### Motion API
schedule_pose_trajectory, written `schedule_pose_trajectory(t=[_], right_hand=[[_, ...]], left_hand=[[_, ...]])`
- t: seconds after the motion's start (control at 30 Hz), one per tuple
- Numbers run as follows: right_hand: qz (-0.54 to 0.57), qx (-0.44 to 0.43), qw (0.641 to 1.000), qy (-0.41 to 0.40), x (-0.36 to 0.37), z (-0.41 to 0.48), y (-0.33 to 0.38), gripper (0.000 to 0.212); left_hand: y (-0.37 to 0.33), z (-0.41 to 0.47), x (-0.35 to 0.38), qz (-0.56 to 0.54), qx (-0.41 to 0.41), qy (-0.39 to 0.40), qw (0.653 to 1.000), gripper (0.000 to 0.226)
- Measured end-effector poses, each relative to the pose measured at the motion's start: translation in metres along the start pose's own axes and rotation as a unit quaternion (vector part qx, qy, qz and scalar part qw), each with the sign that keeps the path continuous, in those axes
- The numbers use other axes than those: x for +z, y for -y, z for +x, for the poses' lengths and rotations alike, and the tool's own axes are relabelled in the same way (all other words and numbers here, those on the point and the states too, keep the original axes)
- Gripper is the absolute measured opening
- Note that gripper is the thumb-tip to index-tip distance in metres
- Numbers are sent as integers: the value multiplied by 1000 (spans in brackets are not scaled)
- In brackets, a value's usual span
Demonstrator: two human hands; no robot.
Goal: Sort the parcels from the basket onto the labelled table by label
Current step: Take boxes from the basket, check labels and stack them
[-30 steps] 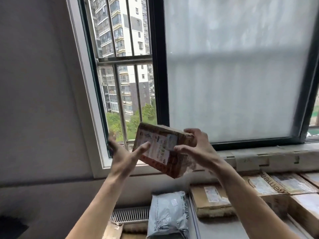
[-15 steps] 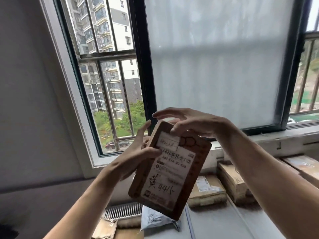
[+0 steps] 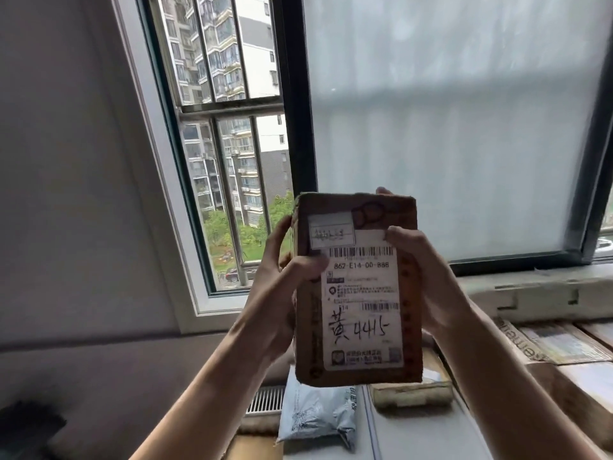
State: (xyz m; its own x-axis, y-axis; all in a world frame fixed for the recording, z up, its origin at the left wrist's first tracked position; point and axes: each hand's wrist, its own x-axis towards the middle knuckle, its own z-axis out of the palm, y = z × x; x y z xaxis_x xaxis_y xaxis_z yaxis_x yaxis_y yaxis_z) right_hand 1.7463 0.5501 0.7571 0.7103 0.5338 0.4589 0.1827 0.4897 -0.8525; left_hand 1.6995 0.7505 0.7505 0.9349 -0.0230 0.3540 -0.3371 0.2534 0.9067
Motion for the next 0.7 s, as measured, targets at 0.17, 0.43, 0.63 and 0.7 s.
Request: schedule_pose_trajectory(t=[0.17,0.43,0.63,0.7], right_hand=[[-15,-20,999,-27,-8,-2,9,109],[10,-6,999,-43,-27,-30,26,116],[6,61,993,-102,-56,-70,2,106],[8,80,990,-113,-64,-91,-14,103]], left_hand=[[0,-7,14,-19,12,16,1000,103],[15,-11,51,-37,4,26,999,96],[58,-24,69,-68,-51,33,996,90],[82,-31,71,-70,-87,33,993,90]])
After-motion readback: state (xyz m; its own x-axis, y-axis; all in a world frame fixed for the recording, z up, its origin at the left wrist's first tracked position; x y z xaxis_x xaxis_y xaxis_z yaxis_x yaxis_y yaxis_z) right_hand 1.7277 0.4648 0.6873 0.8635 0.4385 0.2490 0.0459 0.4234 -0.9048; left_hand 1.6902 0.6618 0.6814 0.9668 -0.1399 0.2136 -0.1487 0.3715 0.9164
